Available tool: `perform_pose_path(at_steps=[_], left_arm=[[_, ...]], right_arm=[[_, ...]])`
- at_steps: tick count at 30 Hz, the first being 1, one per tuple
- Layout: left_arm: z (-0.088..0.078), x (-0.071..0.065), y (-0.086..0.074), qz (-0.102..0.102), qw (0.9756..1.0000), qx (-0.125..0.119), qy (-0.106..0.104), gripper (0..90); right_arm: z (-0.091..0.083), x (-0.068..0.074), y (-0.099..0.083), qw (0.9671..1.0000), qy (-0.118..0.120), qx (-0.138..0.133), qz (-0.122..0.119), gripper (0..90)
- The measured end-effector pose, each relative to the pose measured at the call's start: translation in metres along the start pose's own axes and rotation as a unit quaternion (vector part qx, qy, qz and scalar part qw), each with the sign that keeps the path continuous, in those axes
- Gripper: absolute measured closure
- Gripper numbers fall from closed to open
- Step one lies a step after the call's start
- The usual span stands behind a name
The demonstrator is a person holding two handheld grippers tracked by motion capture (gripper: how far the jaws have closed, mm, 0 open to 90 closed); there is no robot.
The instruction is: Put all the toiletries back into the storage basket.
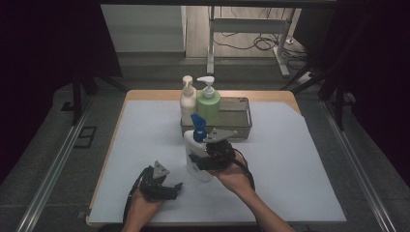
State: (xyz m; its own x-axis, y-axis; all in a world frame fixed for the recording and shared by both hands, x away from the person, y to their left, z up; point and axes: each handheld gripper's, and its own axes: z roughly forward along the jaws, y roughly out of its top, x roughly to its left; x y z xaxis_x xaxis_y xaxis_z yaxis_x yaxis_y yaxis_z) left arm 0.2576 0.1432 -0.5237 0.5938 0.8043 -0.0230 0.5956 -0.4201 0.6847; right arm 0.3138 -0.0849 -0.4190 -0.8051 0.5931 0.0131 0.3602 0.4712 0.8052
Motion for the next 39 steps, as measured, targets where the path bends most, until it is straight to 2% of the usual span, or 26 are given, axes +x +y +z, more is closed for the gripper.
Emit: perform_pose_path(at_steps=[6, 13, 25, 39], left_arm=[[0.0, 0.0, 0.0, 0.0, 1.0, 0.0, 0.0, 11.8], [0.0, 0.0, 0.0, 0.0, 1.0, 0.0, 0.0, 11.8], [0.0, 0.0, 0.0, 0.001, 1.0, 0.0, 0.0, 11.8], [0.0, 0.0, 0.0, 0.001, 1.0, 0.0, 0.0, 11.8]], right_arm=[[-0.002, 0.0, 0.002, 0.9999, -0.002, 0.011, -0.007, 38.8], [-0.006, -0.003, 0.001, 0.9999, 0.001, 0.015, 0.0, 39.3], [-0.03, -0.021, 0.004, 0.9998, -0.007, 0.012, 0.014, 39.5], [-0.06, -0.046, 0.004, 0.9989, -0.035, 0.005, 0.032, 39.7]])
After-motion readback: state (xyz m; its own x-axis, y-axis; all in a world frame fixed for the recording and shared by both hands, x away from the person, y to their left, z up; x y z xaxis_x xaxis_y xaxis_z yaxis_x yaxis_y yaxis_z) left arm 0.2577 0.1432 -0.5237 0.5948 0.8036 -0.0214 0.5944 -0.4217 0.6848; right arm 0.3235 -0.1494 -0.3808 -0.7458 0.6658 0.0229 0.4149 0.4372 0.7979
